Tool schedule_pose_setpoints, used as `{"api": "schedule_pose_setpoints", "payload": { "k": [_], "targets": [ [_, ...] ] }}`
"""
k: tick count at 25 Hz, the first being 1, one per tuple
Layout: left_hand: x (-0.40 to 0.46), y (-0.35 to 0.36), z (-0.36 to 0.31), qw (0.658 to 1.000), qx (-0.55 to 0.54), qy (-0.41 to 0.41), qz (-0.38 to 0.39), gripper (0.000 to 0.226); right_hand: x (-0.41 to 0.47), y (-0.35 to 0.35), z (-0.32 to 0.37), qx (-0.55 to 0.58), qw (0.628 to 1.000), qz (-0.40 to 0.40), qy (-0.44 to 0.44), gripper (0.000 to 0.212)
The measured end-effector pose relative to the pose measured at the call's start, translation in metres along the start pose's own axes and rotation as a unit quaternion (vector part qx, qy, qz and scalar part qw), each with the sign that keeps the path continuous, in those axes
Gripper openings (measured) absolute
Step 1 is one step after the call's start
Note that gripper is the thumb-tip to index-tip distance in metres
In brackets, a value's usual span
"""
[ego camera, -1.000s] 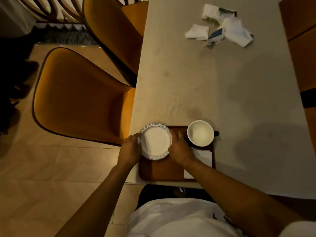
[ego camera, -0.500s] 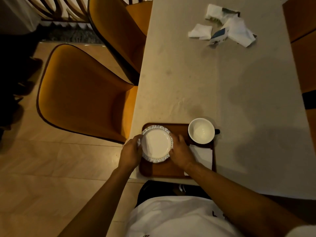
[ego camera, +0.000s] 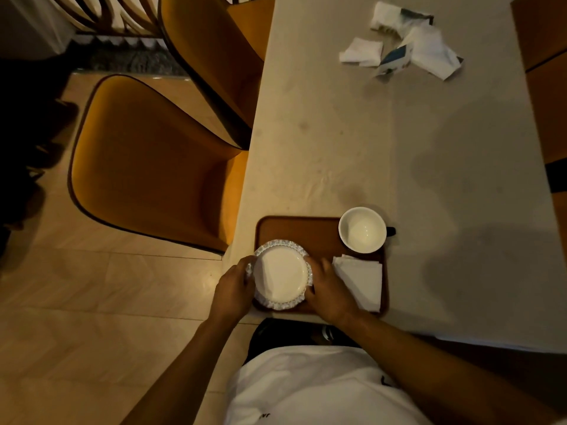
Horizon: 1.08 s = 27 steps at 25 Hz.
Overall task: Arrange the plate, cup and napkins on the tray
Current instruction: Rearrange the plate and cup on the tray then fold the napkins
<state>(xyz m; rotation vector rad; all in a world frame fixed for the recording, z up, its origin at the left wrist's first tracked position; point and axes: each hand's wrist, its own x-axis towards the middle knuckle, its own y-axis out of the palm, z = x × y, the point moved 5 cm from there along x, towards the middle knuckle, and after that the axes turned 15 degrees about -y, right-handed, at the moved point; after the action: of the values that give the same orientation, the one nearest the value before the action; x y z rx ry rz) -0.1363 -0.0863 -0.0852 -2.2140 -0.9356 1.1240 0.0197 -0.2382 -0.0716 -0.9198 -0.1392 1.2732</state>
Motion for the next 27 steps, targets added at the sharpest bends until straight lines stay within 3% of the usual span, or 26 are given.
{"api": "schedule_pose_setpoints", "payload": {
  "k": [23,27],
  "targets": [
    [-0.007,0.001,0.012,0.998,0.053,-0.028,0.001,0.042,-0.011,0.011,-0.007,0.025,0.999,0.002,-0.022,0.069],
    [-0.003,-0.006,0.003,0.996,0.088,-0.002,-0.024,0.034,-0.013,-0.008,-0.01,0.056,0.998,-0.032,-0.018,0.044]
  ]
}}
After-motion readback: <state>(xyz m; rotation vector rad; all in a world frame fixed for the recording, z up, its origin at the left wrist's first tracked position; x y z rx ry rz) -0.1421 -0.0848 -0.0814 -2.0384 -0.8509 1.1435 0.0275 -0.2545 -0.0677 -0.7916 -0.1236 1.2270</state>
